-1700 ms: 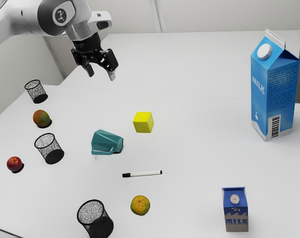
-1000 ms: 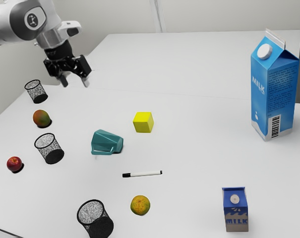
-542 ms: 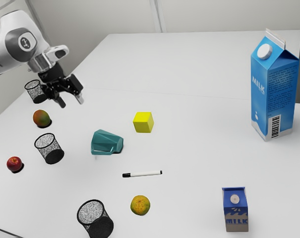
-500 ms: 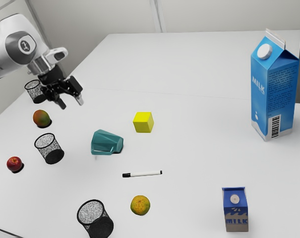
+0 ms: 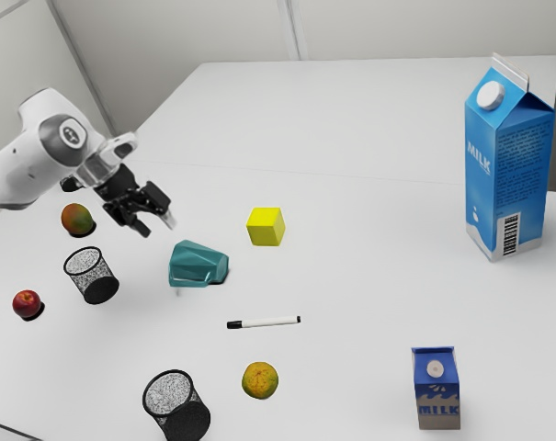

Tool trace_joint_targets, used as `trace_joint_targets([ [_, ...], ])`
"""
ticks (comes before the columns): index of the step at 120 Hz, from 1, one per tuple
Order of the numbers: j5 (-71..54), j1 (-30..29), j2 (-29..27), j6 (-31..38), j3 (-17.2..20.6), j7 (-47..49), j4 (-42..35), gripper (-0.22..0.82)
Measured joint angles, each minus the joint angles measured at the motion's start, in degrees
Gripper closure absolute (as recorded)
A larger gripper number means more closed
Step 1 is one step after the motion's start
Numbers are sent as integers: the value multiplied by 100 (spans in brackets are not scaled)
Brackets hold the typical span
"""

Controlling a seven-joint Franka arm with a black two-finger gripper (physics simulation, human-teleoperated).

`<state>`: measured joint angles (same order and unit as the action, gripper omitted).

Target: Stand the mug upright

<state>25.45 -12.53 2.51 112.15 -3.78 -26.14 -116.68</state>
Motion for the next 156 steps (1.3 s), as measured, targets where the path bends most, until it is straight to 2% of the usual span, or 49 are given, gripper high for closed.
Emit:
trace_joint_targets([
  [68, 1459, -188, 761, 749, -1, -1386, -282, 3],
  [134, 2905, -213, 1135, 868, 4, -2550, -485, 4],
  [143, 3159, -214, 1138, 848, 3, -2695, -553, 11],
  [156, 3349, -220, 1128, 816, 7, -2876, -582, 32],
])
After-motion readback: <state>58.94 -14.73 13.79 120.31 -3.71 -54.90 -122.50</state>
